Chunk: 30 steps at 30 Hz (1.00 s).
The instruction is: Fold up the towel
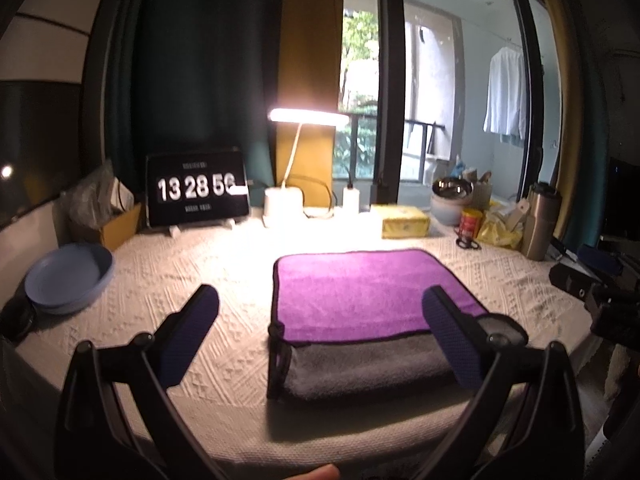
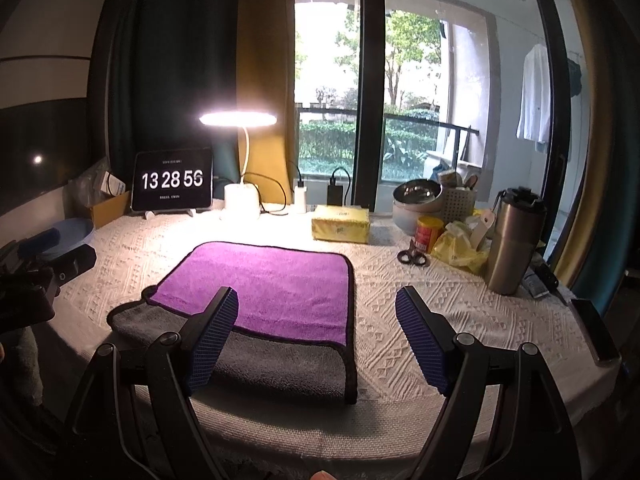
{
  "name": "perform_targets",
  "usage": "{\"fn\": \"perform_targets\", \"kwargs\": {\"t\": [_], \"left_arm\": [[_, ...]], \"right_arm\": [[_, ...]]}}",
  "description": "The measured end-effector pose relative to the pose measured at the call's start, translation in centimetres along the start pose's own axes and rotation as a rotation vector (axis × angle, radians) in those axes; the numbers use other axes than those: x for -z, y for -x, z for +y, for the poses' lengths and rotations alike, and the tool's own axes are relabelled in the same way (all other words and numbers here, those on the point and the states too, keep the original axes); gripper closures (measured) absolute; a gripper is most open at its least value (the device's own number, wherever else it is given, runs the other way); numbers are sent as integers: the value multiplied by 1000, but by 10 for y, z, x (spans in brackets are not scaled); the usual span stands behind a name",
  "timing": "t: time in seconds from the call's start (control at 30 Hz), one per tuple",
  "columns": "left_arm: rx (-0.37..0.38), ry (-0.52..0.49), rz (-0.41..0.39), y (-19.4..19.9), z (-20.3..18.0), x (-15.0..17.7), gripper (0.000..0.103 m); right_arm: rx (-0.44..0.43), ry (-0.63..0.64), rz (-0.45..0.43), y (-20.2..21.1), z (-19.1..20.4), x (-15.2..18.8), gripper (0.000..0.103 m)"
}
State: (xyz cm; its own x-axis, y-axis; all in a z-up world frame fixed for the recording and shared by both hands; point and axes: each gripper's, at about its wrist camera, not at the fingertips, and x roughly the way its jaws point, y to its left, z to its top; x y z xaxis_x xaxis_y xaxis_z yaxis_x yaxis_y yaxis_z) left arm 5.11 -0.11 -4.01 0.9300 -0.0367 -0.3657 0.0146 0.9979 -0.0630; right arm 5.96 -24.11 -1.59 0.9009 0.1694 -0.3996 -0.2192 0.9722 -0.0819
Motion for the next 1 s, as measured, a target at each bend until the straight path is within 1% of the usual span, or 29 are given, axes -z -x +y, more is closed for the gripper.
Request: {"fn": "perform_targets", "kwargs": {"t": [0.2, 0.4, 0.43, 0.47, 0.5, 0.57, 0.6, 0.7, 0.77, 0.8, 0.87, 0.93, 1.0], "left_arm": [[28, 37, 115, -36, 13, 11, 1], [28, 47, 196, -64, 18, 23, 2], [30, 49, 210, -68, 20, 25, 5], [31, 49, 224, -73, 21, 27, 11], [31, 48, 235, -76, 21, 29, 13], [33, 47, 265, -84, 23, 32, 13], [33, 47, 279, -88, 23, 34, 14], [34, 42, 312, -95, 24, 37, 16], [42, 44, 335, -100, 25, 40, 23], [46, 46, 346, -102, 26, 42, 25], [49, 45, 359, -105, 26, 45, 32], [47, 38, 373, -108, 24, 47, 35], [46, 32, 390, -111, 24, 50, 43]], "right_arm": [[-1, -23, 74, -24, -6, 10, 19], [-7, -69, 178, -56, -19, 24, 20], [-10, -71, 196, -62, -20, 26, 20], [-15, -71, 218, -67, -21, 28, 20], [-14, -70, 239, -73, -22, 31, 20], [-12, -76, 267, -83, -24, 35, 22], [-16, -81, 277, -87, -25, 36, 26], [-21, -99, 308, -97, -30, 40, 34], [-28, -108, 328, -103, -33, 44, 39], [-30, -110, 336, -106, -33, 45, 40], [-36, -112, 347, -109, -34, 49, 42], [-41, -116, 355, -111, -34, 51, 46], [-45, -116, 365, -113, -34, 54, 48]]}}
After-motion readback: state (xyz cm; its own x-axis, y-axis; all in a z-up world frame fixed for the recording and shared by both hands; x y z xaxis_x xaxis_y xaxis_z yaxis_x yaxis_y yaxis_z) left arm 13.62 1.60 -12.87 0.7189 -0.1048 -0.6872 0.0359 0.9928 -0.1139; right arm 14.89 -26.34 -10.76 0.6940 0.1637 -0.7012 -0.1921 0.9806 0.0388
